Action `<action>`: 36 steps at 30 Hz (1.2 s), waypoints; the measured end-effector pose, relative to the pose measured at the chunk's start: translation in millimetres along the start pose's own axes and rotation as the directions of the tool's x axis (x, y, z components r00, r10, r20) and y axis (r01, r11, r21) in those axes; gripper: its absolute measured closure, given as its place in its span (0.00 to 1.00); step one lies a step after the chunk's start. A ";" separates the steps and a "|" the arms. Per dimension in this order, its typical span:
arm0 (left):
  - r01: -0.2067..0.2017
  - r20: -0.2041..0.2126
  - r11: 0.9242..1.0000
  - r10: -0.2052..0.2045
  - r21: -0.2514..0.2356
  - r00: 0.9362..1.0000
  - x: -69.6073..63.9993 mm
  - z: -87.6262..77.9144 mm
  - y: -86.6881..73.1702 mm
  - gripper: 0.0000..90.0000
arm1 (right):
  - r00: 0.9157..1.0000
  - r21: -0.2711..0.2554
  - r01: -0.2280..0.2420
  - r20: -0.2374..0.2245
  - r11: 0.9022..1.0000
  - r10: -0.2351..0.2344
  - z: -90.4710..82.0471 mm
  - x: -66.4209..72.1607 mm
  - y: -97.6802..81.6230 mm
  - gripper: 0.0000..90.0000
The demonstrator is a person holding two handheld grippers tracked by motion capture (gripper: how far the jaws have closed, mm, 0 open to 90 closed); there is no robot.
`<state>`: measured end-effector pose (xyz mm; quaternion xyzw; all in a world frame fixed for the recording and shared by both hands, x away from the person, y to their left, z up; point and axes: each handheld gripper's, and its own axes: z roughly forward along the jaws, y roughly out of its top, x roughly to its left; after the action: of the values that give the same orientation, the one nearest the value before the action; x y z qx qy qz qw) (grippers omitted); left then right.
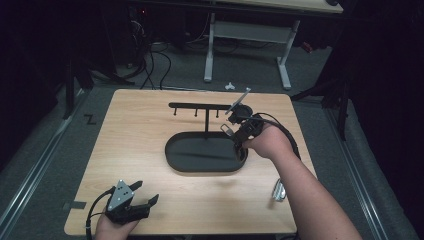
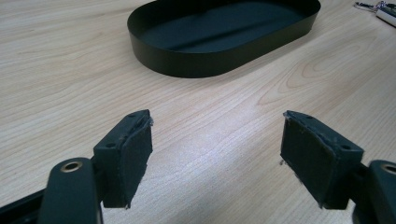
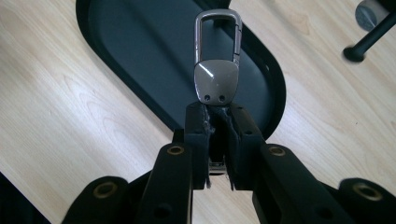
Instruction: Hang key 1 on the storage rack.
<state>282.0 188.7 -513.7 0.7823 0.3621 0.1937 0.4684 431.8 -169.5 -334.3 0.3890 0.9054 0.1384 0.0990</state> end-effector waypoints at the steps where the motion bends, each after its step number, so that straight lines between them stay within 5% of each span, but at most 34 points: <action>1: -0.001 0.000 1.000 0.001 0.001 1.000 0.1 0.0 0.0 0.28 | 1.000 -0.006 0.004 0.003 1.000 -0.004 -1.3 -0.9 2.4 0.90; 2: -0.001 -0.001 1.000 0.001 0.001 1.000 0.2 0.0 0.0 0.28 | 1.000 -0.005 -0.020 0.004 1.000 0.020 -2.7 0.2 4.1 0.90; 18: -0.005 0.002 1.000 0.005 0.008 1.000 1.1 0.2 0.0 0.28 | 1.000 -0.044 -0.005 0.022 0.999 0.006 -4.5 -5.5 26.2 0.90; 36: -0.008 0.003 1.000 0.008 0.014 1.000 1.8 0.8 -0.7 0.28 | 0.998 -0.015 -0.007 0.066 1.000 0.008 12.0 -6.4 42.6 0.90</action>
<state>283.4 189.8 -514.7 0.7872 0.3596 0.1919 0.4628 468.4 -144.1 -331.2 0.3962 0.8990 0.1324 0.1311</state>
